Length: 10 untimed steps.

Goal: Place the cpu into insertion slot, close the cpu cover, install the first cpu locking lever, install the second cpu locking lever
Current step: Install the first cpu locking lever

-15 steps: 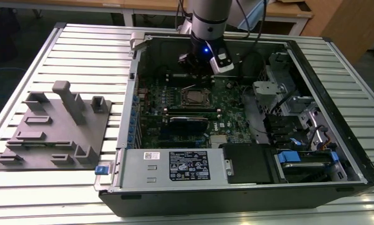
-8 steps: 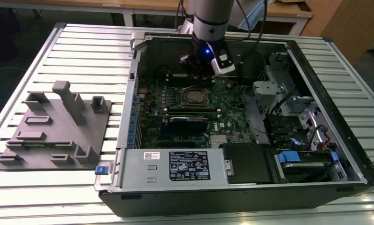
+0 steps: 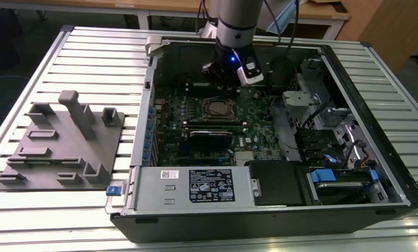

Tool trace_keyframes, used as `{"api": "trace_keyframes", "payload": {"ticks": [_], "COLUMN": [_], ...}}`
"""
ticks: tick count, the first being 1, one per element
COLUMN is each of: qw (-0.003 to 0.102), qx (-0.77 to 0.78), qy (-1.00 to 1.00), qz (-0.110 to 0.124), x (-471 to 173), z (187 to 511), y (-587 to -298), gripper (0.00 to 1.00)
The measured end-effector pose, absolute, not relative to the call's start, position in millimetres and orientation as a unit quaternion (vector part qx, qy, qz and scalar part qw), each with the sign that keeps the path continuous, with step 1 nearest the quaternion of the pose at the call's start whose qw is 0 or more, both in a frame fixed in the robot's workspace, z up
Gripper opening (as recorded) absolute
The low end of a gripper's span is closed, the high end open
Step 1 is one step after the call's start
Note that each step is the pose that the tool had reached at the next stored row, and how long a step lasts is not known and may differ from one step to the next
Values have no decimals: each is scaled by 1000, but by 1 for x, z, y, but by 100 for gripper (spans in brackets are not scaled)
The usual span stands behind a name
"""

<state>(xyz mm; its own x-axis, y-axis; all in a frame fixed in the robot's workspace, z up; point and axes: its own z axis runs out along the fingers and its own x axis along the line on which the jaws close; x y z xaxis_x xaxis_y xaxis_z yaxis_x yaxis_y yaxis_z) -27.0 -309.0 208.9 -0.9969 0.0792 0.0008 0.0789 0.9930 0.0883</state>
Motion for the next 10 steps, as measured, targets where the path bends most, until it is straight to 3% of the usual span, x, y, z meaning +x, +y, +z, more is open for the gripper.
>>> {"api": "trace_keyframes", "payload": {"ticks": [10], "qw": [1], "qx": [40], "qy": [998], "qz": [44], "x": [-26], "z": [203], "y": [-309], "gripper": [11]}}
